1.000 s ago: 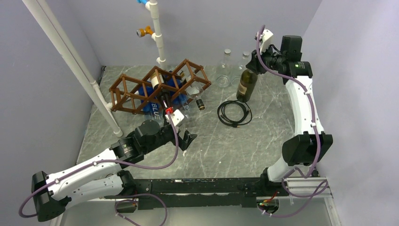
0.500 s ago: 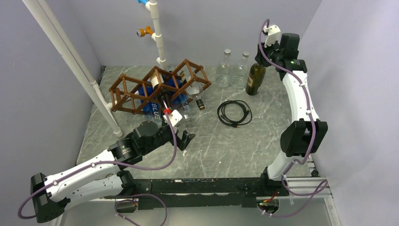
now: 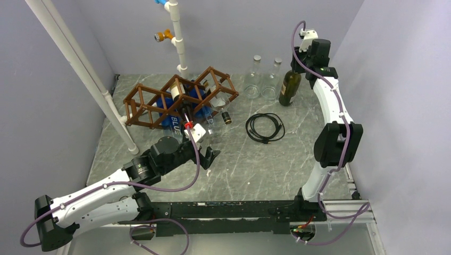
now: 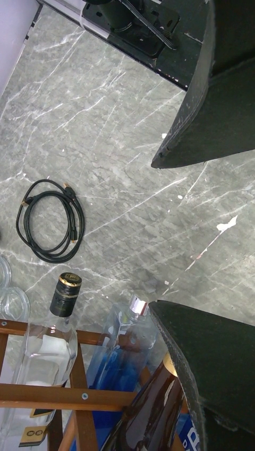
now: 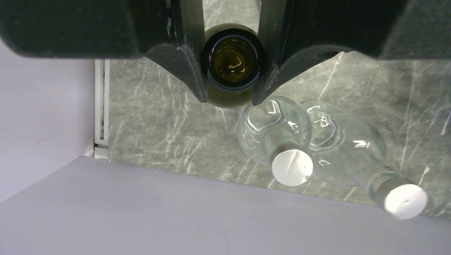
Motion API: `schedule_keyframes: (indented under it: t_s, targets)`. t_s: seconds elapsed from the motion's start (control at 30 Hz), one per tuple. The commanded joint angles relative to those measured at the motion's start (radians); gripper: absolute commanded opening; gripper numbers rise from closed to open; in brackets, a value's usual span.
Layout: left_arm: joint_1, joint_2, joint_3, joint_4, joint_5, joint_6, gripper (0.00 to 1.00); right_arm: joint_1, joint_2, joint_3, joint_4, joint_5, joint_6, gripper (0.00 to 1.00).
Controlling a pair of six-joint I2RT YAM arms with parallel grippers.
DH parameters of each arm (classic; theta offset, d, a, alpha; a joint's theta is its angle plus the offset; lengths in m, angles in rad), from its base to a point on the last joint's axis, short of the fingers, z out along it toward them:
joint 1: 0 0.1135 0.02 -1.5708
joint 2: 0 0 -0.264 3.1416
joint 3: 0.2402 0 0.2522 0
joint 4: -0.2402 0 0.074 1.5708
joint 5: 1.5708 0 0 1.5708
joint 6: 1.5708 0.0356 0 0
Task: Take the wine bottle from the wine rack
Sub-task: Place the wine bottle at the center of the board.
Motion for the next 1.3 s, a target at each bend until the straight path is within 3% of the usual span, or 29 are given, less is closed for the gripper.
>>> schedule_keyframes:
  t_s: [0.0,0.43,0.57,1.27]
  targets:
    - [0.003,-0.008,0.013,-0.009,-0.019,0.018,1.00,-0.005,0.008,0.069,0.167,0.065,0.046,0.00]
    - [0.003,-0.009,0.018,-0.025,-0.032,0.019,0.99,-0.004,0.082,0.106,0.196,0.085,0.088,0.00]
    - [0.004,-0.010,0.018,-0.028,-0.034,0.017,0.99,-0.005,0.090,0.110,0.197,0.072,0.103,0.05]
    - [0.004,-0.015,0.033,-0.040,-0.026,0.006,1.00,-0.005,0.104,0.127,0.180,0.024,0.093,0.66]
